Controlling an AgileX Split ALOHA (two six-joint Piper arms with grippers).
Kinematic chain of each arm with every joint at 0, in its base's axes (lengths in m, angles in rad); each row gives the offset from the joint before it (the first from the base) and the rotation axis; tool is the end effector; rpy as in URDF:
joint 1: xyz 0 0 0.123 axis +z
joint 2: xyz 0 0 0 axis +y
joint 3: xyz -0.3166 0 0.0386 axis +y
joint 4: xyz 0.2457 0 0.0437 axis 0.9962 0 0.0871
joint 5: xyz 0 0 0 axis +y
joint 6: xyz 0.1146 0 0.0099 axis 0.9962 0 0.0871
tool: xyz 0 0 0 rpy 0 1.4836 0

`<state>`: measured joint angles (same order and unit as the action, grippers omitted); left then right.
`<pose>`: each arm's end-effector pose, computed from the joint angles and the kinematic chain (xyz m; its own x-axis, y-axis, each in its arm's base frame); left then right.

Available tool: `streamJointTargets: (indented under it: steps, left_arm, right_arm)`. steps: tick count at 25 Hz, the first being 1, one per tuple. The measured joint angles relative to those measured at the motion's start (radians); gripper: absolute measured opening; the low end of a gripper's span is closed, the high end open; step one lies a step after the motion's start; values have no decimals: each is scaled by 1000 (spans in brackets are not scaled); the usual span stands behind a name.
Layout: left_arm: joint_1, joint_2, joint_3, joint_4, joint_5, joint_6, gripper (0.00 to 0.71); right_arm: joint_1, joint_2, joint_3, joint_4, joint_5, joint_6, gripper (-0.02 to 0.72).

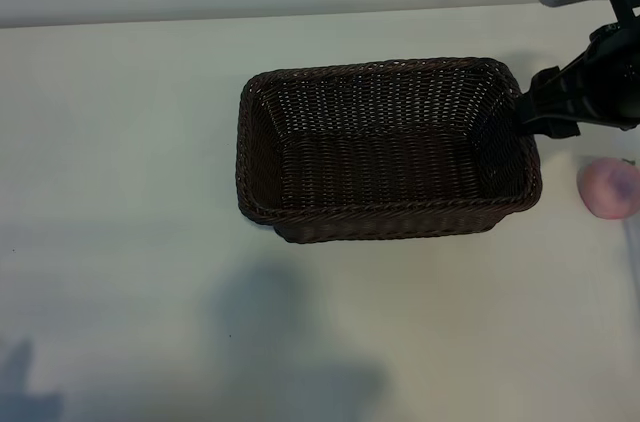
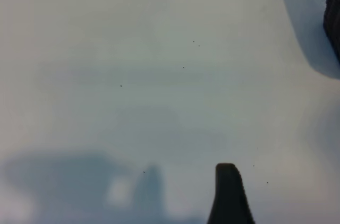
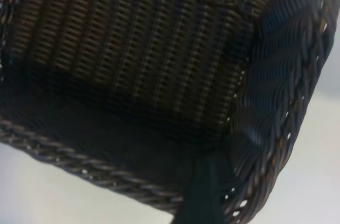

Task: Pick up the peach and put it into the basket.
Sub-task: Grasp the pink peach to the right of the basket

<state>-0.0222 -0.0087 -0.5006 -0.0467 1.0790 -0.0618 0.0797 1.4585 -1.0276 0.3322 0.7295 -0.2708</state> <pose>-0.0220 -0.0042 0.2634 -0.4668 -0.0734 -0.8813 0.0196 0.9955 -0.0932 0.2976 0.0489 0.2818 -0.8587 -0.0873 -0.5051 -0.2028 0.9628 0.1784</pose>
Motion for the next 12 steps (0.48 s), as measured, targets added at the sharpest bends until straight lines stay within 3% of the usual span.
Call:
streamJointTargets:
  steps: [12]
  left_arm:
    - [-6, 0, 0, -1, 1, 1, 498]
  right_arm:
    - [0, 0, 0, 12, -41, 0, 594]
